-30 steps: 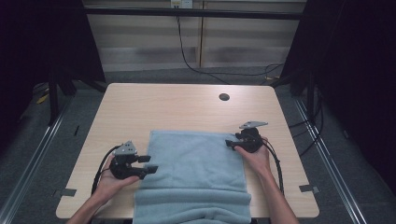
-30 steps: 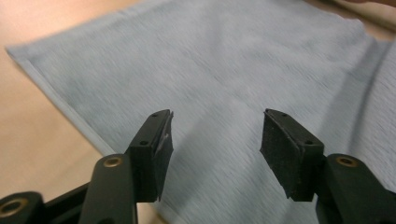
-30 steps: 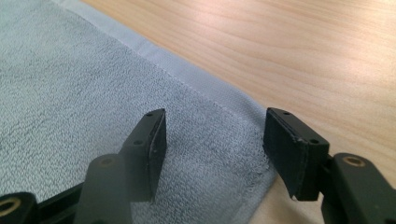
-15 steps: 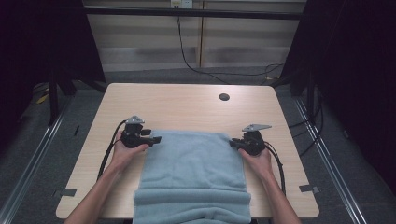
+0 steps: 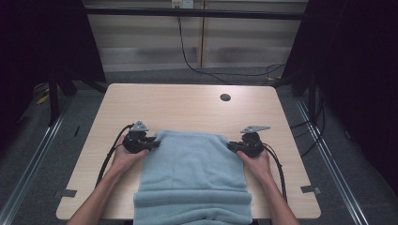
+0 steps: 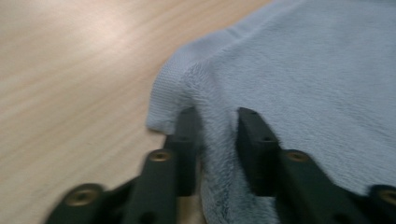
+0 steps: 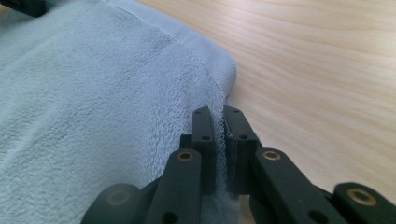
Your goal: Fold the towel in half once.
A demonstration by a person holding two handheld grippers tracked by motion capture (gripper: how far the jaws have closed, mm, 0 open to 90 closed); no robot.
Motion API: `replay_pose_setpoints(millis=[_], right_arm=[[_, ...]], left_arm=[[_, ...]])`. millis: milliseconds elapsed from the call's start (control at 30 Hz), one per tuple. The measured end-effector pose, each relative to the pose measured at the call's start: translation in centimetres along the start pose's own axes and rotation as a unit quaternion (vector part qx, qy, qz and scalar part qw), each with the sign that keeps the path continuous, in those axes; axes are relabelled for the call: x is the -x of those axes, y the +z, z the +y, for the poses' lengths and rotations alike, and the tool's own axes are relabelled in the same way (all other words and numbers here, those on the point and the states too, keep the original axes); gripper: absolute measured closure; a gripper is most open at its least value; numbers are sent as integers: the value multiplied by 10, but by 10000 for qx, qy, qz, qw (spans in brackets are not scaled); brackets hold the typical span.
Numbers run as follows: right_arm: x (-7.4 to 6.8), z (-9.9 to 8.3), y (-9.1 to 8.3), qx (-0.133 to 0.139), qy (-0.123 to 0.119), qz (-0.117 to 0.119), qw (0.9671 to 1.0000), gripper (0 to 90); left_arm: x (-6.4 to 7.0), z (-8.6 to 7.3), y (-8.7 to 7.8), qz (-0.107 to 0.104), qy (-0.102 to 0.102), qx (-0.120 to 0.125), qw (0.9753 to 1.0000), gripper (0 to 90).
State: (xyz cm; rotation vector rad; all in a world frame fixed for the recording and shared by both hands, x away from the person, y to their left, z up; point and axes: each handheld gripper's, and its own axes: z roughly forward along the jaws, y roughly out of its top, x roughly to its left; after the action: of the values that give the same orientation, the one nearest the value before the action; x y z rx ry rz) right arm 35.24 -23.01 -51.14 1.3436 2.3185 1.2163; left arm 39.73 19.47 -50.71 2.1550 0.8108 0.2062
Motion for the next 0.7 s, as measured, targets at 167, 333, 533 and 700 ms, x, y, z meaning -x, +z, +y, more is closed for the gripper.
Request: replay_pose_setpoints(millis=[167,333,533,700], right_arm=[[-3,8,-6,236,123,190,9995,858],[0,32,-31,867,305,380,9950,863],[2,88,-53,1429,191,310,9891,865],[-3,131,-73,1890,67,273,9816,867]], left_arm=[[0,-2,-8,-72,-119,55,9999,849],[-9,20,-25,-227,-370,587,9973,850],[-13,73,-51,-117,-202,1127,9934,851],[-20,110,-81,3,-84,1521,9883,853]])
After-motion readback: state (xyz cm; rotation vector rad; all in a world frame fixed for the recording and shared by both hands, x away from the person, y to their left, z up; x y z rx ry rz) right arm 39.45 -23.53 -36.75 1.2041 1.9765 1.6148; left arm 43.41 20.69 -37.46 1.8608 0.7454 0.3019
